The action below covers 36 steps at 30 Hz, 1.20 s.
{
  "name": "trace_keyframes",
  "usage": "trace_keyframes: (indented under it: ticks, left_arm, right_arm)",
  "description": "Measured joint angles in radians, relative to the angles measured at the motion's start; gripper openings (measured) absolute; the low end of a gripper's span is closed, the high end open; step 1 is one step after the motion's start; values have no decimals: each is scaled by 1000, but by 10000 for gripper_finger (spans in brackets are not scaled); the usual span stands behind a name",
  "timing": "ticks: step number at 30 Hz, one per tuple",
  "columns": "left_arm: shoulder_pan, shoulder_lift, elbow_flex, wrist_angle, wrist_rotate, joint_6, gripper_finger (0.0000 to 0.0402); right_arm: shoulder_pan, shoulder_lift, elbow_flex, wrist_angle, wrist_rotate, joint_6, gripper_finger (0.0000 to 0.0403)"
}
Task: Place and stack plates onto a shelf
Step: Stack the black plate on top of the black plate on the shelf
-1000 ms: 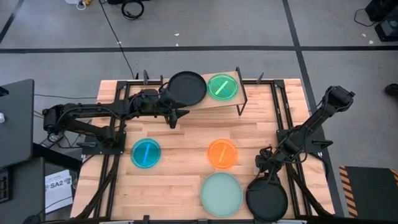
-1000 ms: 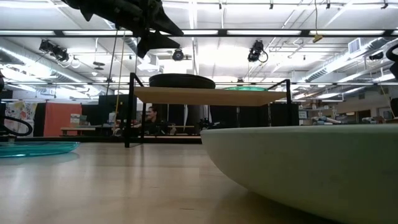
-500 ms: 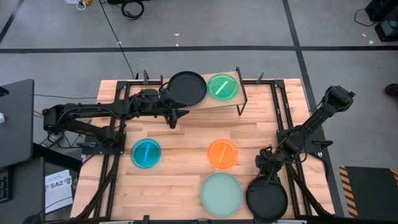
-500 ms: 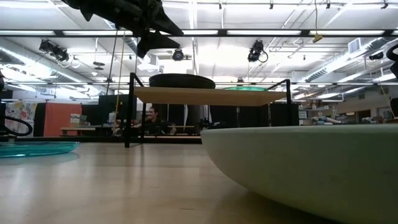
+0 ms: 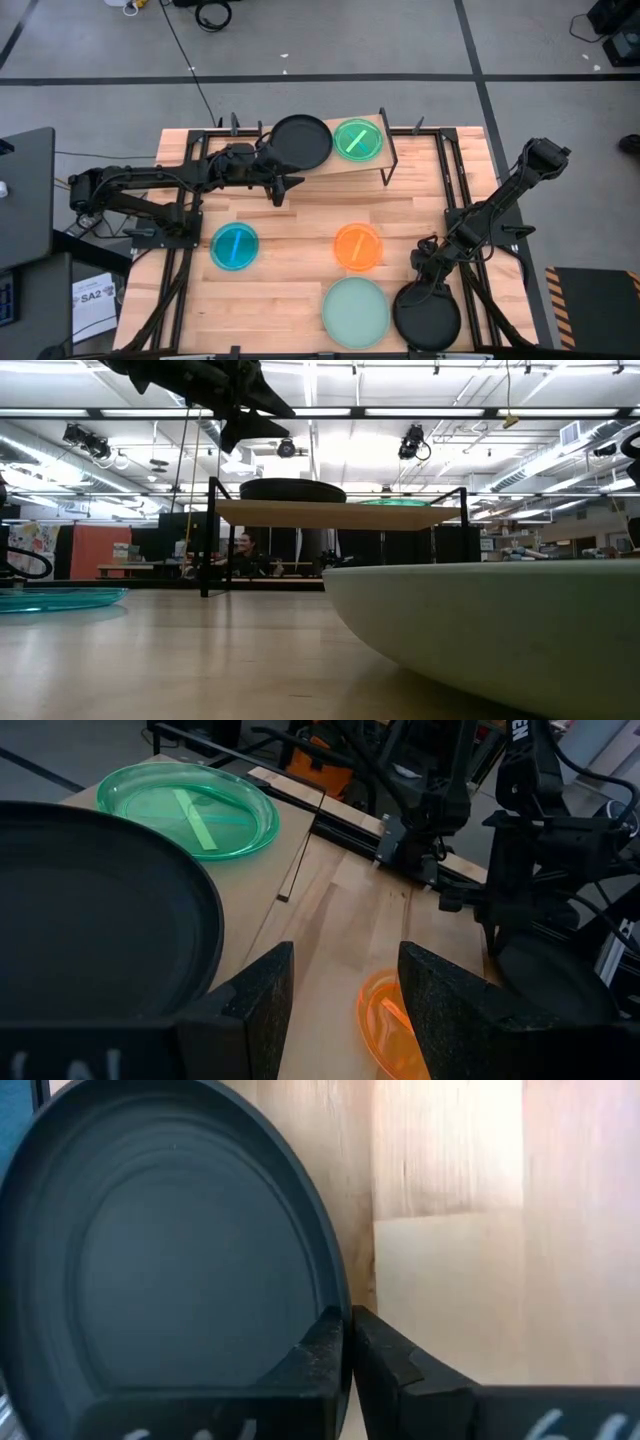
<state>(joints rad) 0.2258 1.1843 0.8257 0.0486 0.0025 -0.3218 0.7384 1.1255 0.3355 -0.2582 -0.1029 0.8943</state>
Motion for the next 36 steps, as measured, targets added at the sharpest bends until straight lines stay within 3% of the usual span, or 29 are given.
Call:
trace_keyframes:
  ticks: [12, 23, 32, 36]
  left_arm:
    - [0, 0, 0, 0, 0, 0, 188]
    - [0, 0, 0, 0, 0, 0, 188]
    - [0, 0, 0, 0, 0, 0, 188]
    - [0, 0, 0, 0, 0, 0, 188]
  right_arm:
    - [0, 0, 0, 2, -37, -7, 19]
    - [-51, -28, 0, 63, -183, -7, 19]
    - [-136, -138, 23, 70, -181, -15, 19]
    - [-184, -179, 67, 72, -109, -70, 18]
